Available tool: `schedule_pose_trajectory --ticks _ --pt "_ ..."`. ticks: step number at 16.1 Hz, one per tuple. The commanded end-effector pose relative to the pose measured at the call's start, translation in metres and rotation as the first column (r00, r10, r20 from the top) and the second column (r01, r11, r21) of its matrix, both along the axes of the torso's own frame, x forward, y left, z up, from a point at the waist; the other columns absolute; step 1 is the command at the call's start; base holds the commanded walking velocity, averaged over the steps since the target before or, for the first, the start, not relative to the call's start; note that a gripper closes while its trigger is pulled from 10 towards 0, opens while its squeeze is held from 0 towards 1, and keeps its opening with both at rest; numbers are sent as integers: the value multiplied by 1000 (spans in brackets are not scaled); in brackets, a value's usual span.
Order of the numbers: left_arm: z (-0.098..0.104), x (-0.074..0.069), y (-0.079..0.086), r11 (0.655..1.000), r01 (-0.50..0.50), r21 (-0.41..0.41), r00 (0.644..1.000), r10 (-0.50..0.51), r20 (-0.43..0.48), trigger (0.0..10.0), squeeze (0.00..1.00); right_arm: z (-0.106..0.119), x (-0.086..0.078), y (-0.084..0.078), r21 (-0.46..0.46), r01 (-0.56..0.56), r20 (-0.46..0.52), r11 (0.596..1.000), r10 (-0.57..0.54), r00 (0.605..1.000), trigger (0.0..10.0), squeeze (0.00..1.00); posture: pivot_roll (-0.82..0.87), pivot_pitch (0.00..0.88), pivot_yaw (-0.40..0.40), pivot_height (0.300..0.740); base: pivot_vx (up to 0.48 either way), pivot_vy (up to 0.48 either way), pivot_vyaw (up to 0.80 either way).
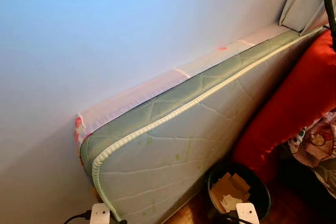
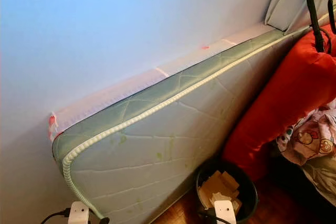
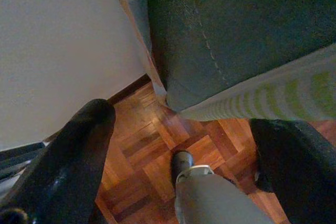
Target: Clean up the room
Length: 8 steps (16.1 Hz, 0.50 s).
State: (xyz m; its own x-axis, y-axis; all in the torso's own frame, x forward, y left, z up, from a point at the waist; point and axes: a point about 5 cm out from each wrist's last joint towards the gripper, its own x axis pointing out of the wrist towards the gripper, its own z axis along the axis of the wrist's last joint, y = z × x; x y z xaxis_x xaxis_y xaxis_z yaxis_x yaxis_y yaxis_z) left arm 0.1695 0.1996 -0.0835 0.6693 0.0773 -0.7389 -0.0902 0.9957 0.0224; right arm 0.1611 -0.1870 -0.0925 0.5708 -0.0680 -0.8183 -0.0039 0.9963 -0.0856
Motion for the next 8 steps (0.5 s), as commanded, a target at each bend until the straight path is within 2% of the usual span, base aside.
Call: schedule_pose_trajectory --ticks 1,3,8 --pt "5 6 36 993 58 104 986 -41 -160 10000 0 14 29 -22 167 211 -20 963 -211 977 10000 0 55 0 29 740 0 -315 -581" --pt "5 7 34 993 55 101 987 -39 -159 10000 0 15 29 -23 161 203 -16 966 -203 979 10000 0 54 0 27 740 0 -345 -531" --pt "3 12 16 995 61 83 987 -48 -154 10000 0 16 31 -24 160 221 4 962 -224 975 10000 0 52 0 26 740 0 -370 0"
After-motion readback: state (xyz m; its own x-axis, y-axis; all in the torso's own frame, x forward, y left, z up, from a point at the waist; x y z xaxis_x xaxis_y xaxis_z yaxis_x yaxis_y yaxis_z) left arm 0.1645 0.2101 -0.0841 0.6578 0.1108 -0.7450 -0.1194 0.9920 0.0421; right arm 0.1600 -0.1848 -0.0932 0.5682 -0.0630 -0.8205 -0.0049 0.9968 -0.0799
